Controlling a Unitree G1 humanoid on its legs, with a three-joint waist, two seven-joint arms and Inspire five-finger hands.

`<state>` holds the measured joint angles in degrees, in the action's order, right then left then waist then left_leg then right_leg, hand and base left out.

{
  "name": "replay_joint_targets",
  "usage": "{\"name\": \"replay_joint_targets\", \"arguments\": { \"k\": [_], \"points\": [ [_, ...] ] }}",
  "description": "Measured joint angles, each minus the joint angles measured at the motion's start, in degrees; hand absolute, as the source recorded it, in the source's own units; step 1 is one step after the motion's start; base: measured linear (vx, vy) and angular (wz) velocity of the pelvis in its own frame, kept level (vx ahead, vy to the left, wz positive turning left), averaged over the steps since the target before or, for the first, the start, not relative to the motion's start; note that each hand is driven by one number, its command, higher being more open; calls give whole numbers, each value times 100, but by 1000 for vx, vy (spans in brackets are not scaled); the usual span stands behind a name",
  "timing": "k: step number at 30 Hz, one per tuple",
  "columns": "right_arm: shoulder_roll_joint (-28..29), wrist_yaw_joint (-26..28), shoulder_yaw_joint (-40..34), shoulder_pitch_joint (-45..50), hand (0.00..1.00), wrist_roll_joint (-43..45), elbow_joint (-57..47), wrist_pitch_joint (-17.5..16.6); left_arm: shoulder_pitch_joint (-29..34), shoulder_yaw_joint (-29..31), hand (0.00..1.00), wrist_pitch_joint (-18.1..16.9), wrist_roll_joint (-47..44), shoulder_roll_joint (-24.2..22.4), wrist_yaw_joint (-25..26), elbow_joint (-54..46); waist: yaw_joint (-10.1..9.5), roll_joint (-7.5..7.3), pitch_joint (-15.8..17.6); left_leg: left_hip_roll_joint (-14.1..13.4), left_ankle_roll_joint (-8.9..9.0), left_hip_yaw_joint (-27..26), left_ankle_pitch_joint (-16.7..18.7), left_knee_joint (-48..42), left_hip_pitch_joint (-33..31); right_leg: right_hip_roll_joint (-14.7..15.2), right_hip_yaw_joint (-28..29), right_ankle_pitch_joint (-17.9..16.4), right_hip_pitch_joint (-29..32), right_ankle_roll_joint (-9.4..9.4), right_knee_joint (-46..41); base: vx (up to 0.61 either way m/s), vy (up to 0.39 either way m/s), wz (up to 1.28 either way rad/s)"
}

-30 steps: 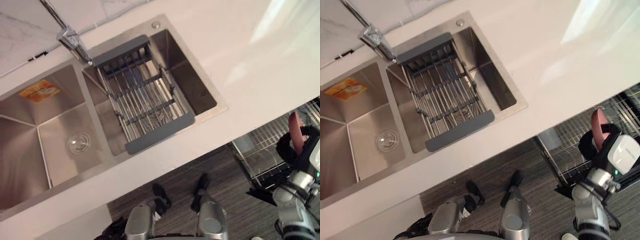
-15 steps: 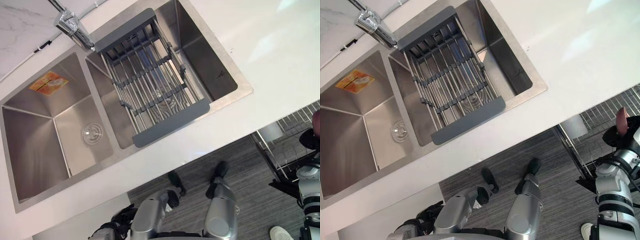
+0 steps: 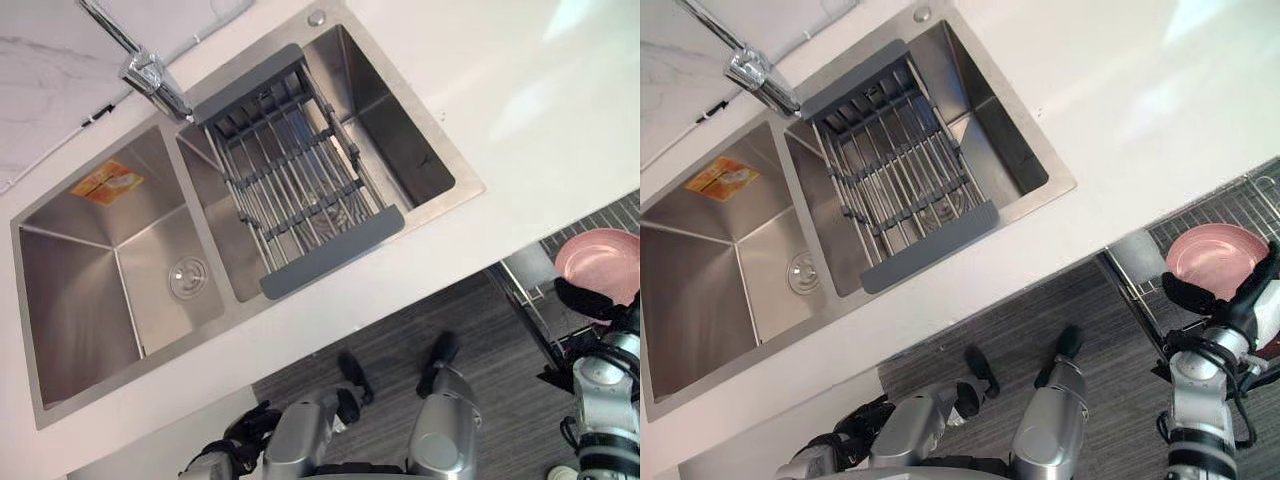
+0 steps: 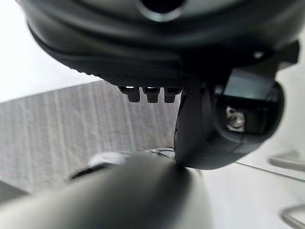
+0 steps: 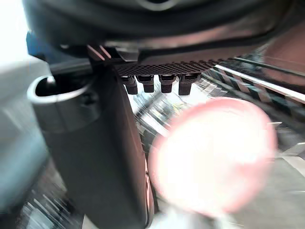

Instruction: Walk over to the sink, pick up the cup, carry it to the dishwasher, place the cup inside the dishwasher, then close the dishwasher door

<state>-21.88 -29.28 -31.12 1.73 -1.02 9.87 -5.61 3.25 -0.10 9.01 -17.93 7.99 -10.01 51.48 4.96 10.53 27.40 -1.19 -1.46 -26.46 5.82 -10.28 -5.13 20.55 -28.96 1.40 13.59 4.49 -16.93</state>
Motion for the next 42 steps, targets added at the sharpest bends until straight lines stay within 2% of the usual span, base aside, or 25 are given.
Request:
{"name": "replay_joint_targets", "arguments": {
  "k": [3, 6, 8, 11, 14, 16, 18, 21, 25, 30, 34, 37, 42],
  "points": [
    [312, -397, -550, 187, 100, 334, -328, -358, 0, 138, 100, 120, 5, 30, -1, 10, 77, -172, -75, -78, 34, -90, 26, -9, 139, -90, 60, -41, -71, -43, -14, 71, -59, -17],
    [520, -757, -1400, 446, 100, 1210, -219, -671, -4, 225, 100, 247, 1, 34, -54, 27, 195, -413, -218, -203, 99, -190, 97, -41, 380, -215, 120, -145, -239, -78, -47, 93, -52, -19],
    [556, -864, -1908, 500, 100, 1990, 261, -1023, -47, 243, 100, 300, -6, 45, -130, 53, 272, -578, -314, -273, 141, -301, 141, -41, 535, -272, 202, -252, -294, -89, -122, 101, -49, -26],
    [638, -662, -2613, 594, 100, 3031, 1284, -1453, -125, 257, 100, 502, -143, 111, -65, 267, 414, -711, -397, -369, 208, -347, 183, -39, 733, -336, 203, -423, -436, -97, -220, 71, -61, -11],
    [733, -220, -3010, 670, 100, 3841, 2236, -1682, -141, 251, 100, 676, -239, 102, 18, 342, 446, -709, -455, -398, 227, -382, 187, -1, 837, -344, 202, -548, -496, -85, -306, 9, -54, -6],
    [1066, 500, -3144, 686, 100, 4757, 2826, -1767, -141, 248, 100, 703, -299, 71, 137, 455, 458, -670, -539, -418, 266, -380, 170, 48, 932, -357, 154, -612, -579, -83, -334, -21, -52, 0],
    [1352, 1011, -3090, 668, 100, 5158, 3022, -1762, -130, 201, 100, 700, -299, 27, 165, 540, 455, -632, -681, -409, 305, -370, 143, 110, 941, -353, 123, -621, -583, -81, -332, -25, -23, 5],
    [1634, 1744, -2793, 550, 100, 5495, 3045, -1690, -54, 187, 100, 667, -302, -81, 186, 578, 432, -481, -867, -370, 336, -304, 87, 205, 984, -317, 39, -604, -669, -56, -284, -23, 3, 14],
    [1704, 2379, -2190, 172, 100, 5553, 2839, -1664, -30, 173, 100, 563, -357, -116, 185, 542, 269, -424, -937, -369, 375, -72, -76, 331, 964, -334, -220, -561, -870, -18, -65, -49, -9, 29],
    [1553, 2572, -1839, -20, 100, 5490, 2485, -1686, 10, 188, 100, 457, -501, -117, 148, 444, 2, -417, -946, -381, 503, 105, -205, 415, 881, -339, -517, -519, -1018, -55, 113, -38, -8, 30],
    [1457, 2653, -1717, -40, 100, 5487, 2479, -1563, 47, 217, 100, 425, -569, -116, 135, 457, 0, -416, -955, -381, 588, 145, -260, 384, 876, -338, -647, -452, -1148, -4, 203, 5, 14, 17],
    [1417, 2705, -1574, -7, 100, 5489, 2479, -1429, 79, 260, 100, 380, -570, -121, 102, 441, -9, -415, -956, -401, 623, 169, -283, 290, 823, -334, -750, -426, -1220, -38, 234, -13, 1, 17],
    [1190, 3047, -1292, 11, 100, 5629, 2570, -1034, 146, 460, 100, 221, -579, -182, 43, 411, -82, -386, -975, -439, 648, 236, -355, 137, 727, -344, -909, -429, -1327, -28, 295, -77, 5, 16]
  ]
}}
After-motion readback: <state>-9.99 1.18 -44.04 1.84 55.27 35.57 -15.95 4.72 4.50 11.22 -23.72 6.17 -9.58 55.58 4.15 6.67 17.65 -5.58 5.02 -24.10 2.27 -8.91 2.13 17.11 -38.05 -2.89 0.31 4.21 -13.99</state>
